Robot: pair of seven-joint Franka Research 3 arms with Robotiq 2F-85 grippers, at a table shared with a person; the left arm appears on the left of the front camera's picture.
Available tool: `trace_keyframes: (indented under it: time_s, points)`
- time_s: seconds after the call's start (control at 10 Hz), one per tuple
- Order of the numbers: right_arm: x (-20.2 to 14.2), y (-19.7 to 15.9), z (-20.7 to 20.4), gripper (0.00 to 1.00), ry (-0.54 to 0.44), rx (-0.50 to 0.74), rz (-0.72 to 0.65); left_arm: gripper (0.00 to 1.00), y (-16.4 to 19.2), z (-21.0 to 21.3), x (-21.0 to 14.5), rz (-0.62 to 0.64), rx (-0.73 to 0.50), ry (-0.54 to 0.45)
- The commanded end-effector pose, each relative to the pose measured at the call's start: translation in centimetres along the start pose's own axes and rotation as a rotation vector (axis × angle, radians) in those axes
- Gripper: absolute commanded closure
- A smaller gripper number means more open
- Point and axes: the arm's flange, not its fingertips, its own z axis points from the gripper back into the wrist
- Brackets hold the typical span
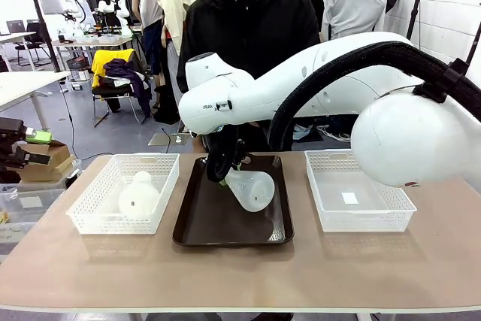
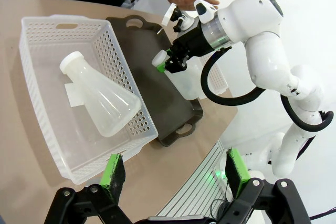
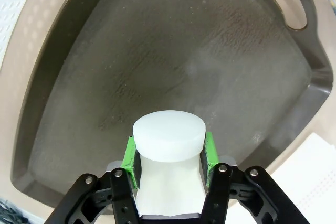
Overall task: Prepare the laboratory tools.
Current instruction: While moving the picked Big flask to the Handle tray indicated by the person, stop as directed by the person, then place the picked Big flask upright in the Handle tray as instructed by the person.
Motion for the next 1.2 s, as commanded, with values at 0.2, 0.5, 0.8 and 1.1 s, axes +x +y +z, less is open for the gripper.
trace_keyframes:
  time_s: [0.2, 0.5, 0.8, 1.1]
  points:
    - [-0.14, -0.05, 0.24, 1.0, -0.002, -0.003, -0.007, 0.0, 0.0, 0.2, -0.13, -0.012, -0.008, 0.001]
    - [-0.14, -0.05, 0.24, 1.0, -0.002, -0.003, -0.007, 0.0, 0.0, 0.2, -0.13, -0.012, -0.008, 0.001]
    - [-0.14, -0.05, 0.24, 1.0, -0.002, -0.003, -0.007, 0.0, 0.0, 0.2, -0.13, -0.012, -0.008, 0.001]
    - [-0.14, -0.05, 0.24, 1.0, -0.002, -0.003, -0.007, 0.0, 0.0, 0.2, -0.13, -0.012, -0.008, 0.001]
